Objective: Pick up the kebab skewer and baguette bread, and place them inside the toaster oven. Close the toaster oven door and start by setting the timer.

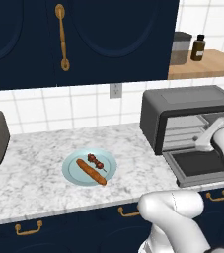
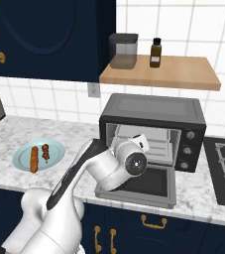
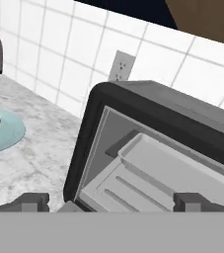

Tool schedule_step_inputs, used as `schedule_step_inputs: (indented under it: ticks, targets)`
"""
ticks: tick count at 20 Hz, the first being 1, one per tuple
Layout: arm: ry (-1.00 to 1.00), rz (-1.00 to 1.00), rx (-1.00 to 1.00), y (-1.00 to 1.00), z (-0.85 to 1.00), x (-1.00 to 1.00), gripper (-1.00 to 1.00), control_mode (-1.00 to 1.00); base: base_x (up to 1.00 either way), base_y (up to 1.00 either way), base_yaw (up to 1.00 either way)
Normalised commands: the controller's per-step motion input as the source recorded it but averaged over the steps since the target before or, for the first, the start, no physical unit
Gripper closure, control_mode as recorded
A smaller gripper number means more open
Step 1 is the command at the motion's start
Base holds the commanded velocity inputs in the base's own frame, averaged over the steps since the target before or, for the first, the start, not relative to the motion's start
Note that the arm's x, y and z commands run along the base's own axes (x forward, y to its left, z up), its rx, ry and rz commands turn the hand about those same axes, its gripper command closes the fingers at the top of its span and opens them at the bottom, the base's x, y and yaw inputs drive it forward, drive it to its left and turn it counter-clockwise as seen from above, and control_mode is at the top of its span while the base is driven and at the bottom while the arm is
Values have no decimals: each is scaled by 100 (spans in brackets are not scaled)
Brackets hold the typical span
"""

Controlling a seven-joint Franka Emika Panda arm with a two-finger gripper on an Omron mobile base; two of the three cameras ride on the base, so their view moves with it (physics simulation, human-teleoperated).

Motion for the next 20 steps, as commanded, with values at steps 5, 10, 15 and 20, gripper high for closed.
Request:
schedule_step_inputs:
  ticks: [5, 10, 15, 20]
  targets:
    - [-1, 0, 0, -34, -19, 34, -100, -100, 0, 0, 0]
    - [-9, 0, -1, -35, -10, 33, -100, -100, 0, 0, 0]
    - [-5, 0, -6, -14, -19, 47, -100, -100, 0, 0, 0]
    - [-1, 0, -6, -6, -11, 53, -100, -100, 0, 0, 0]
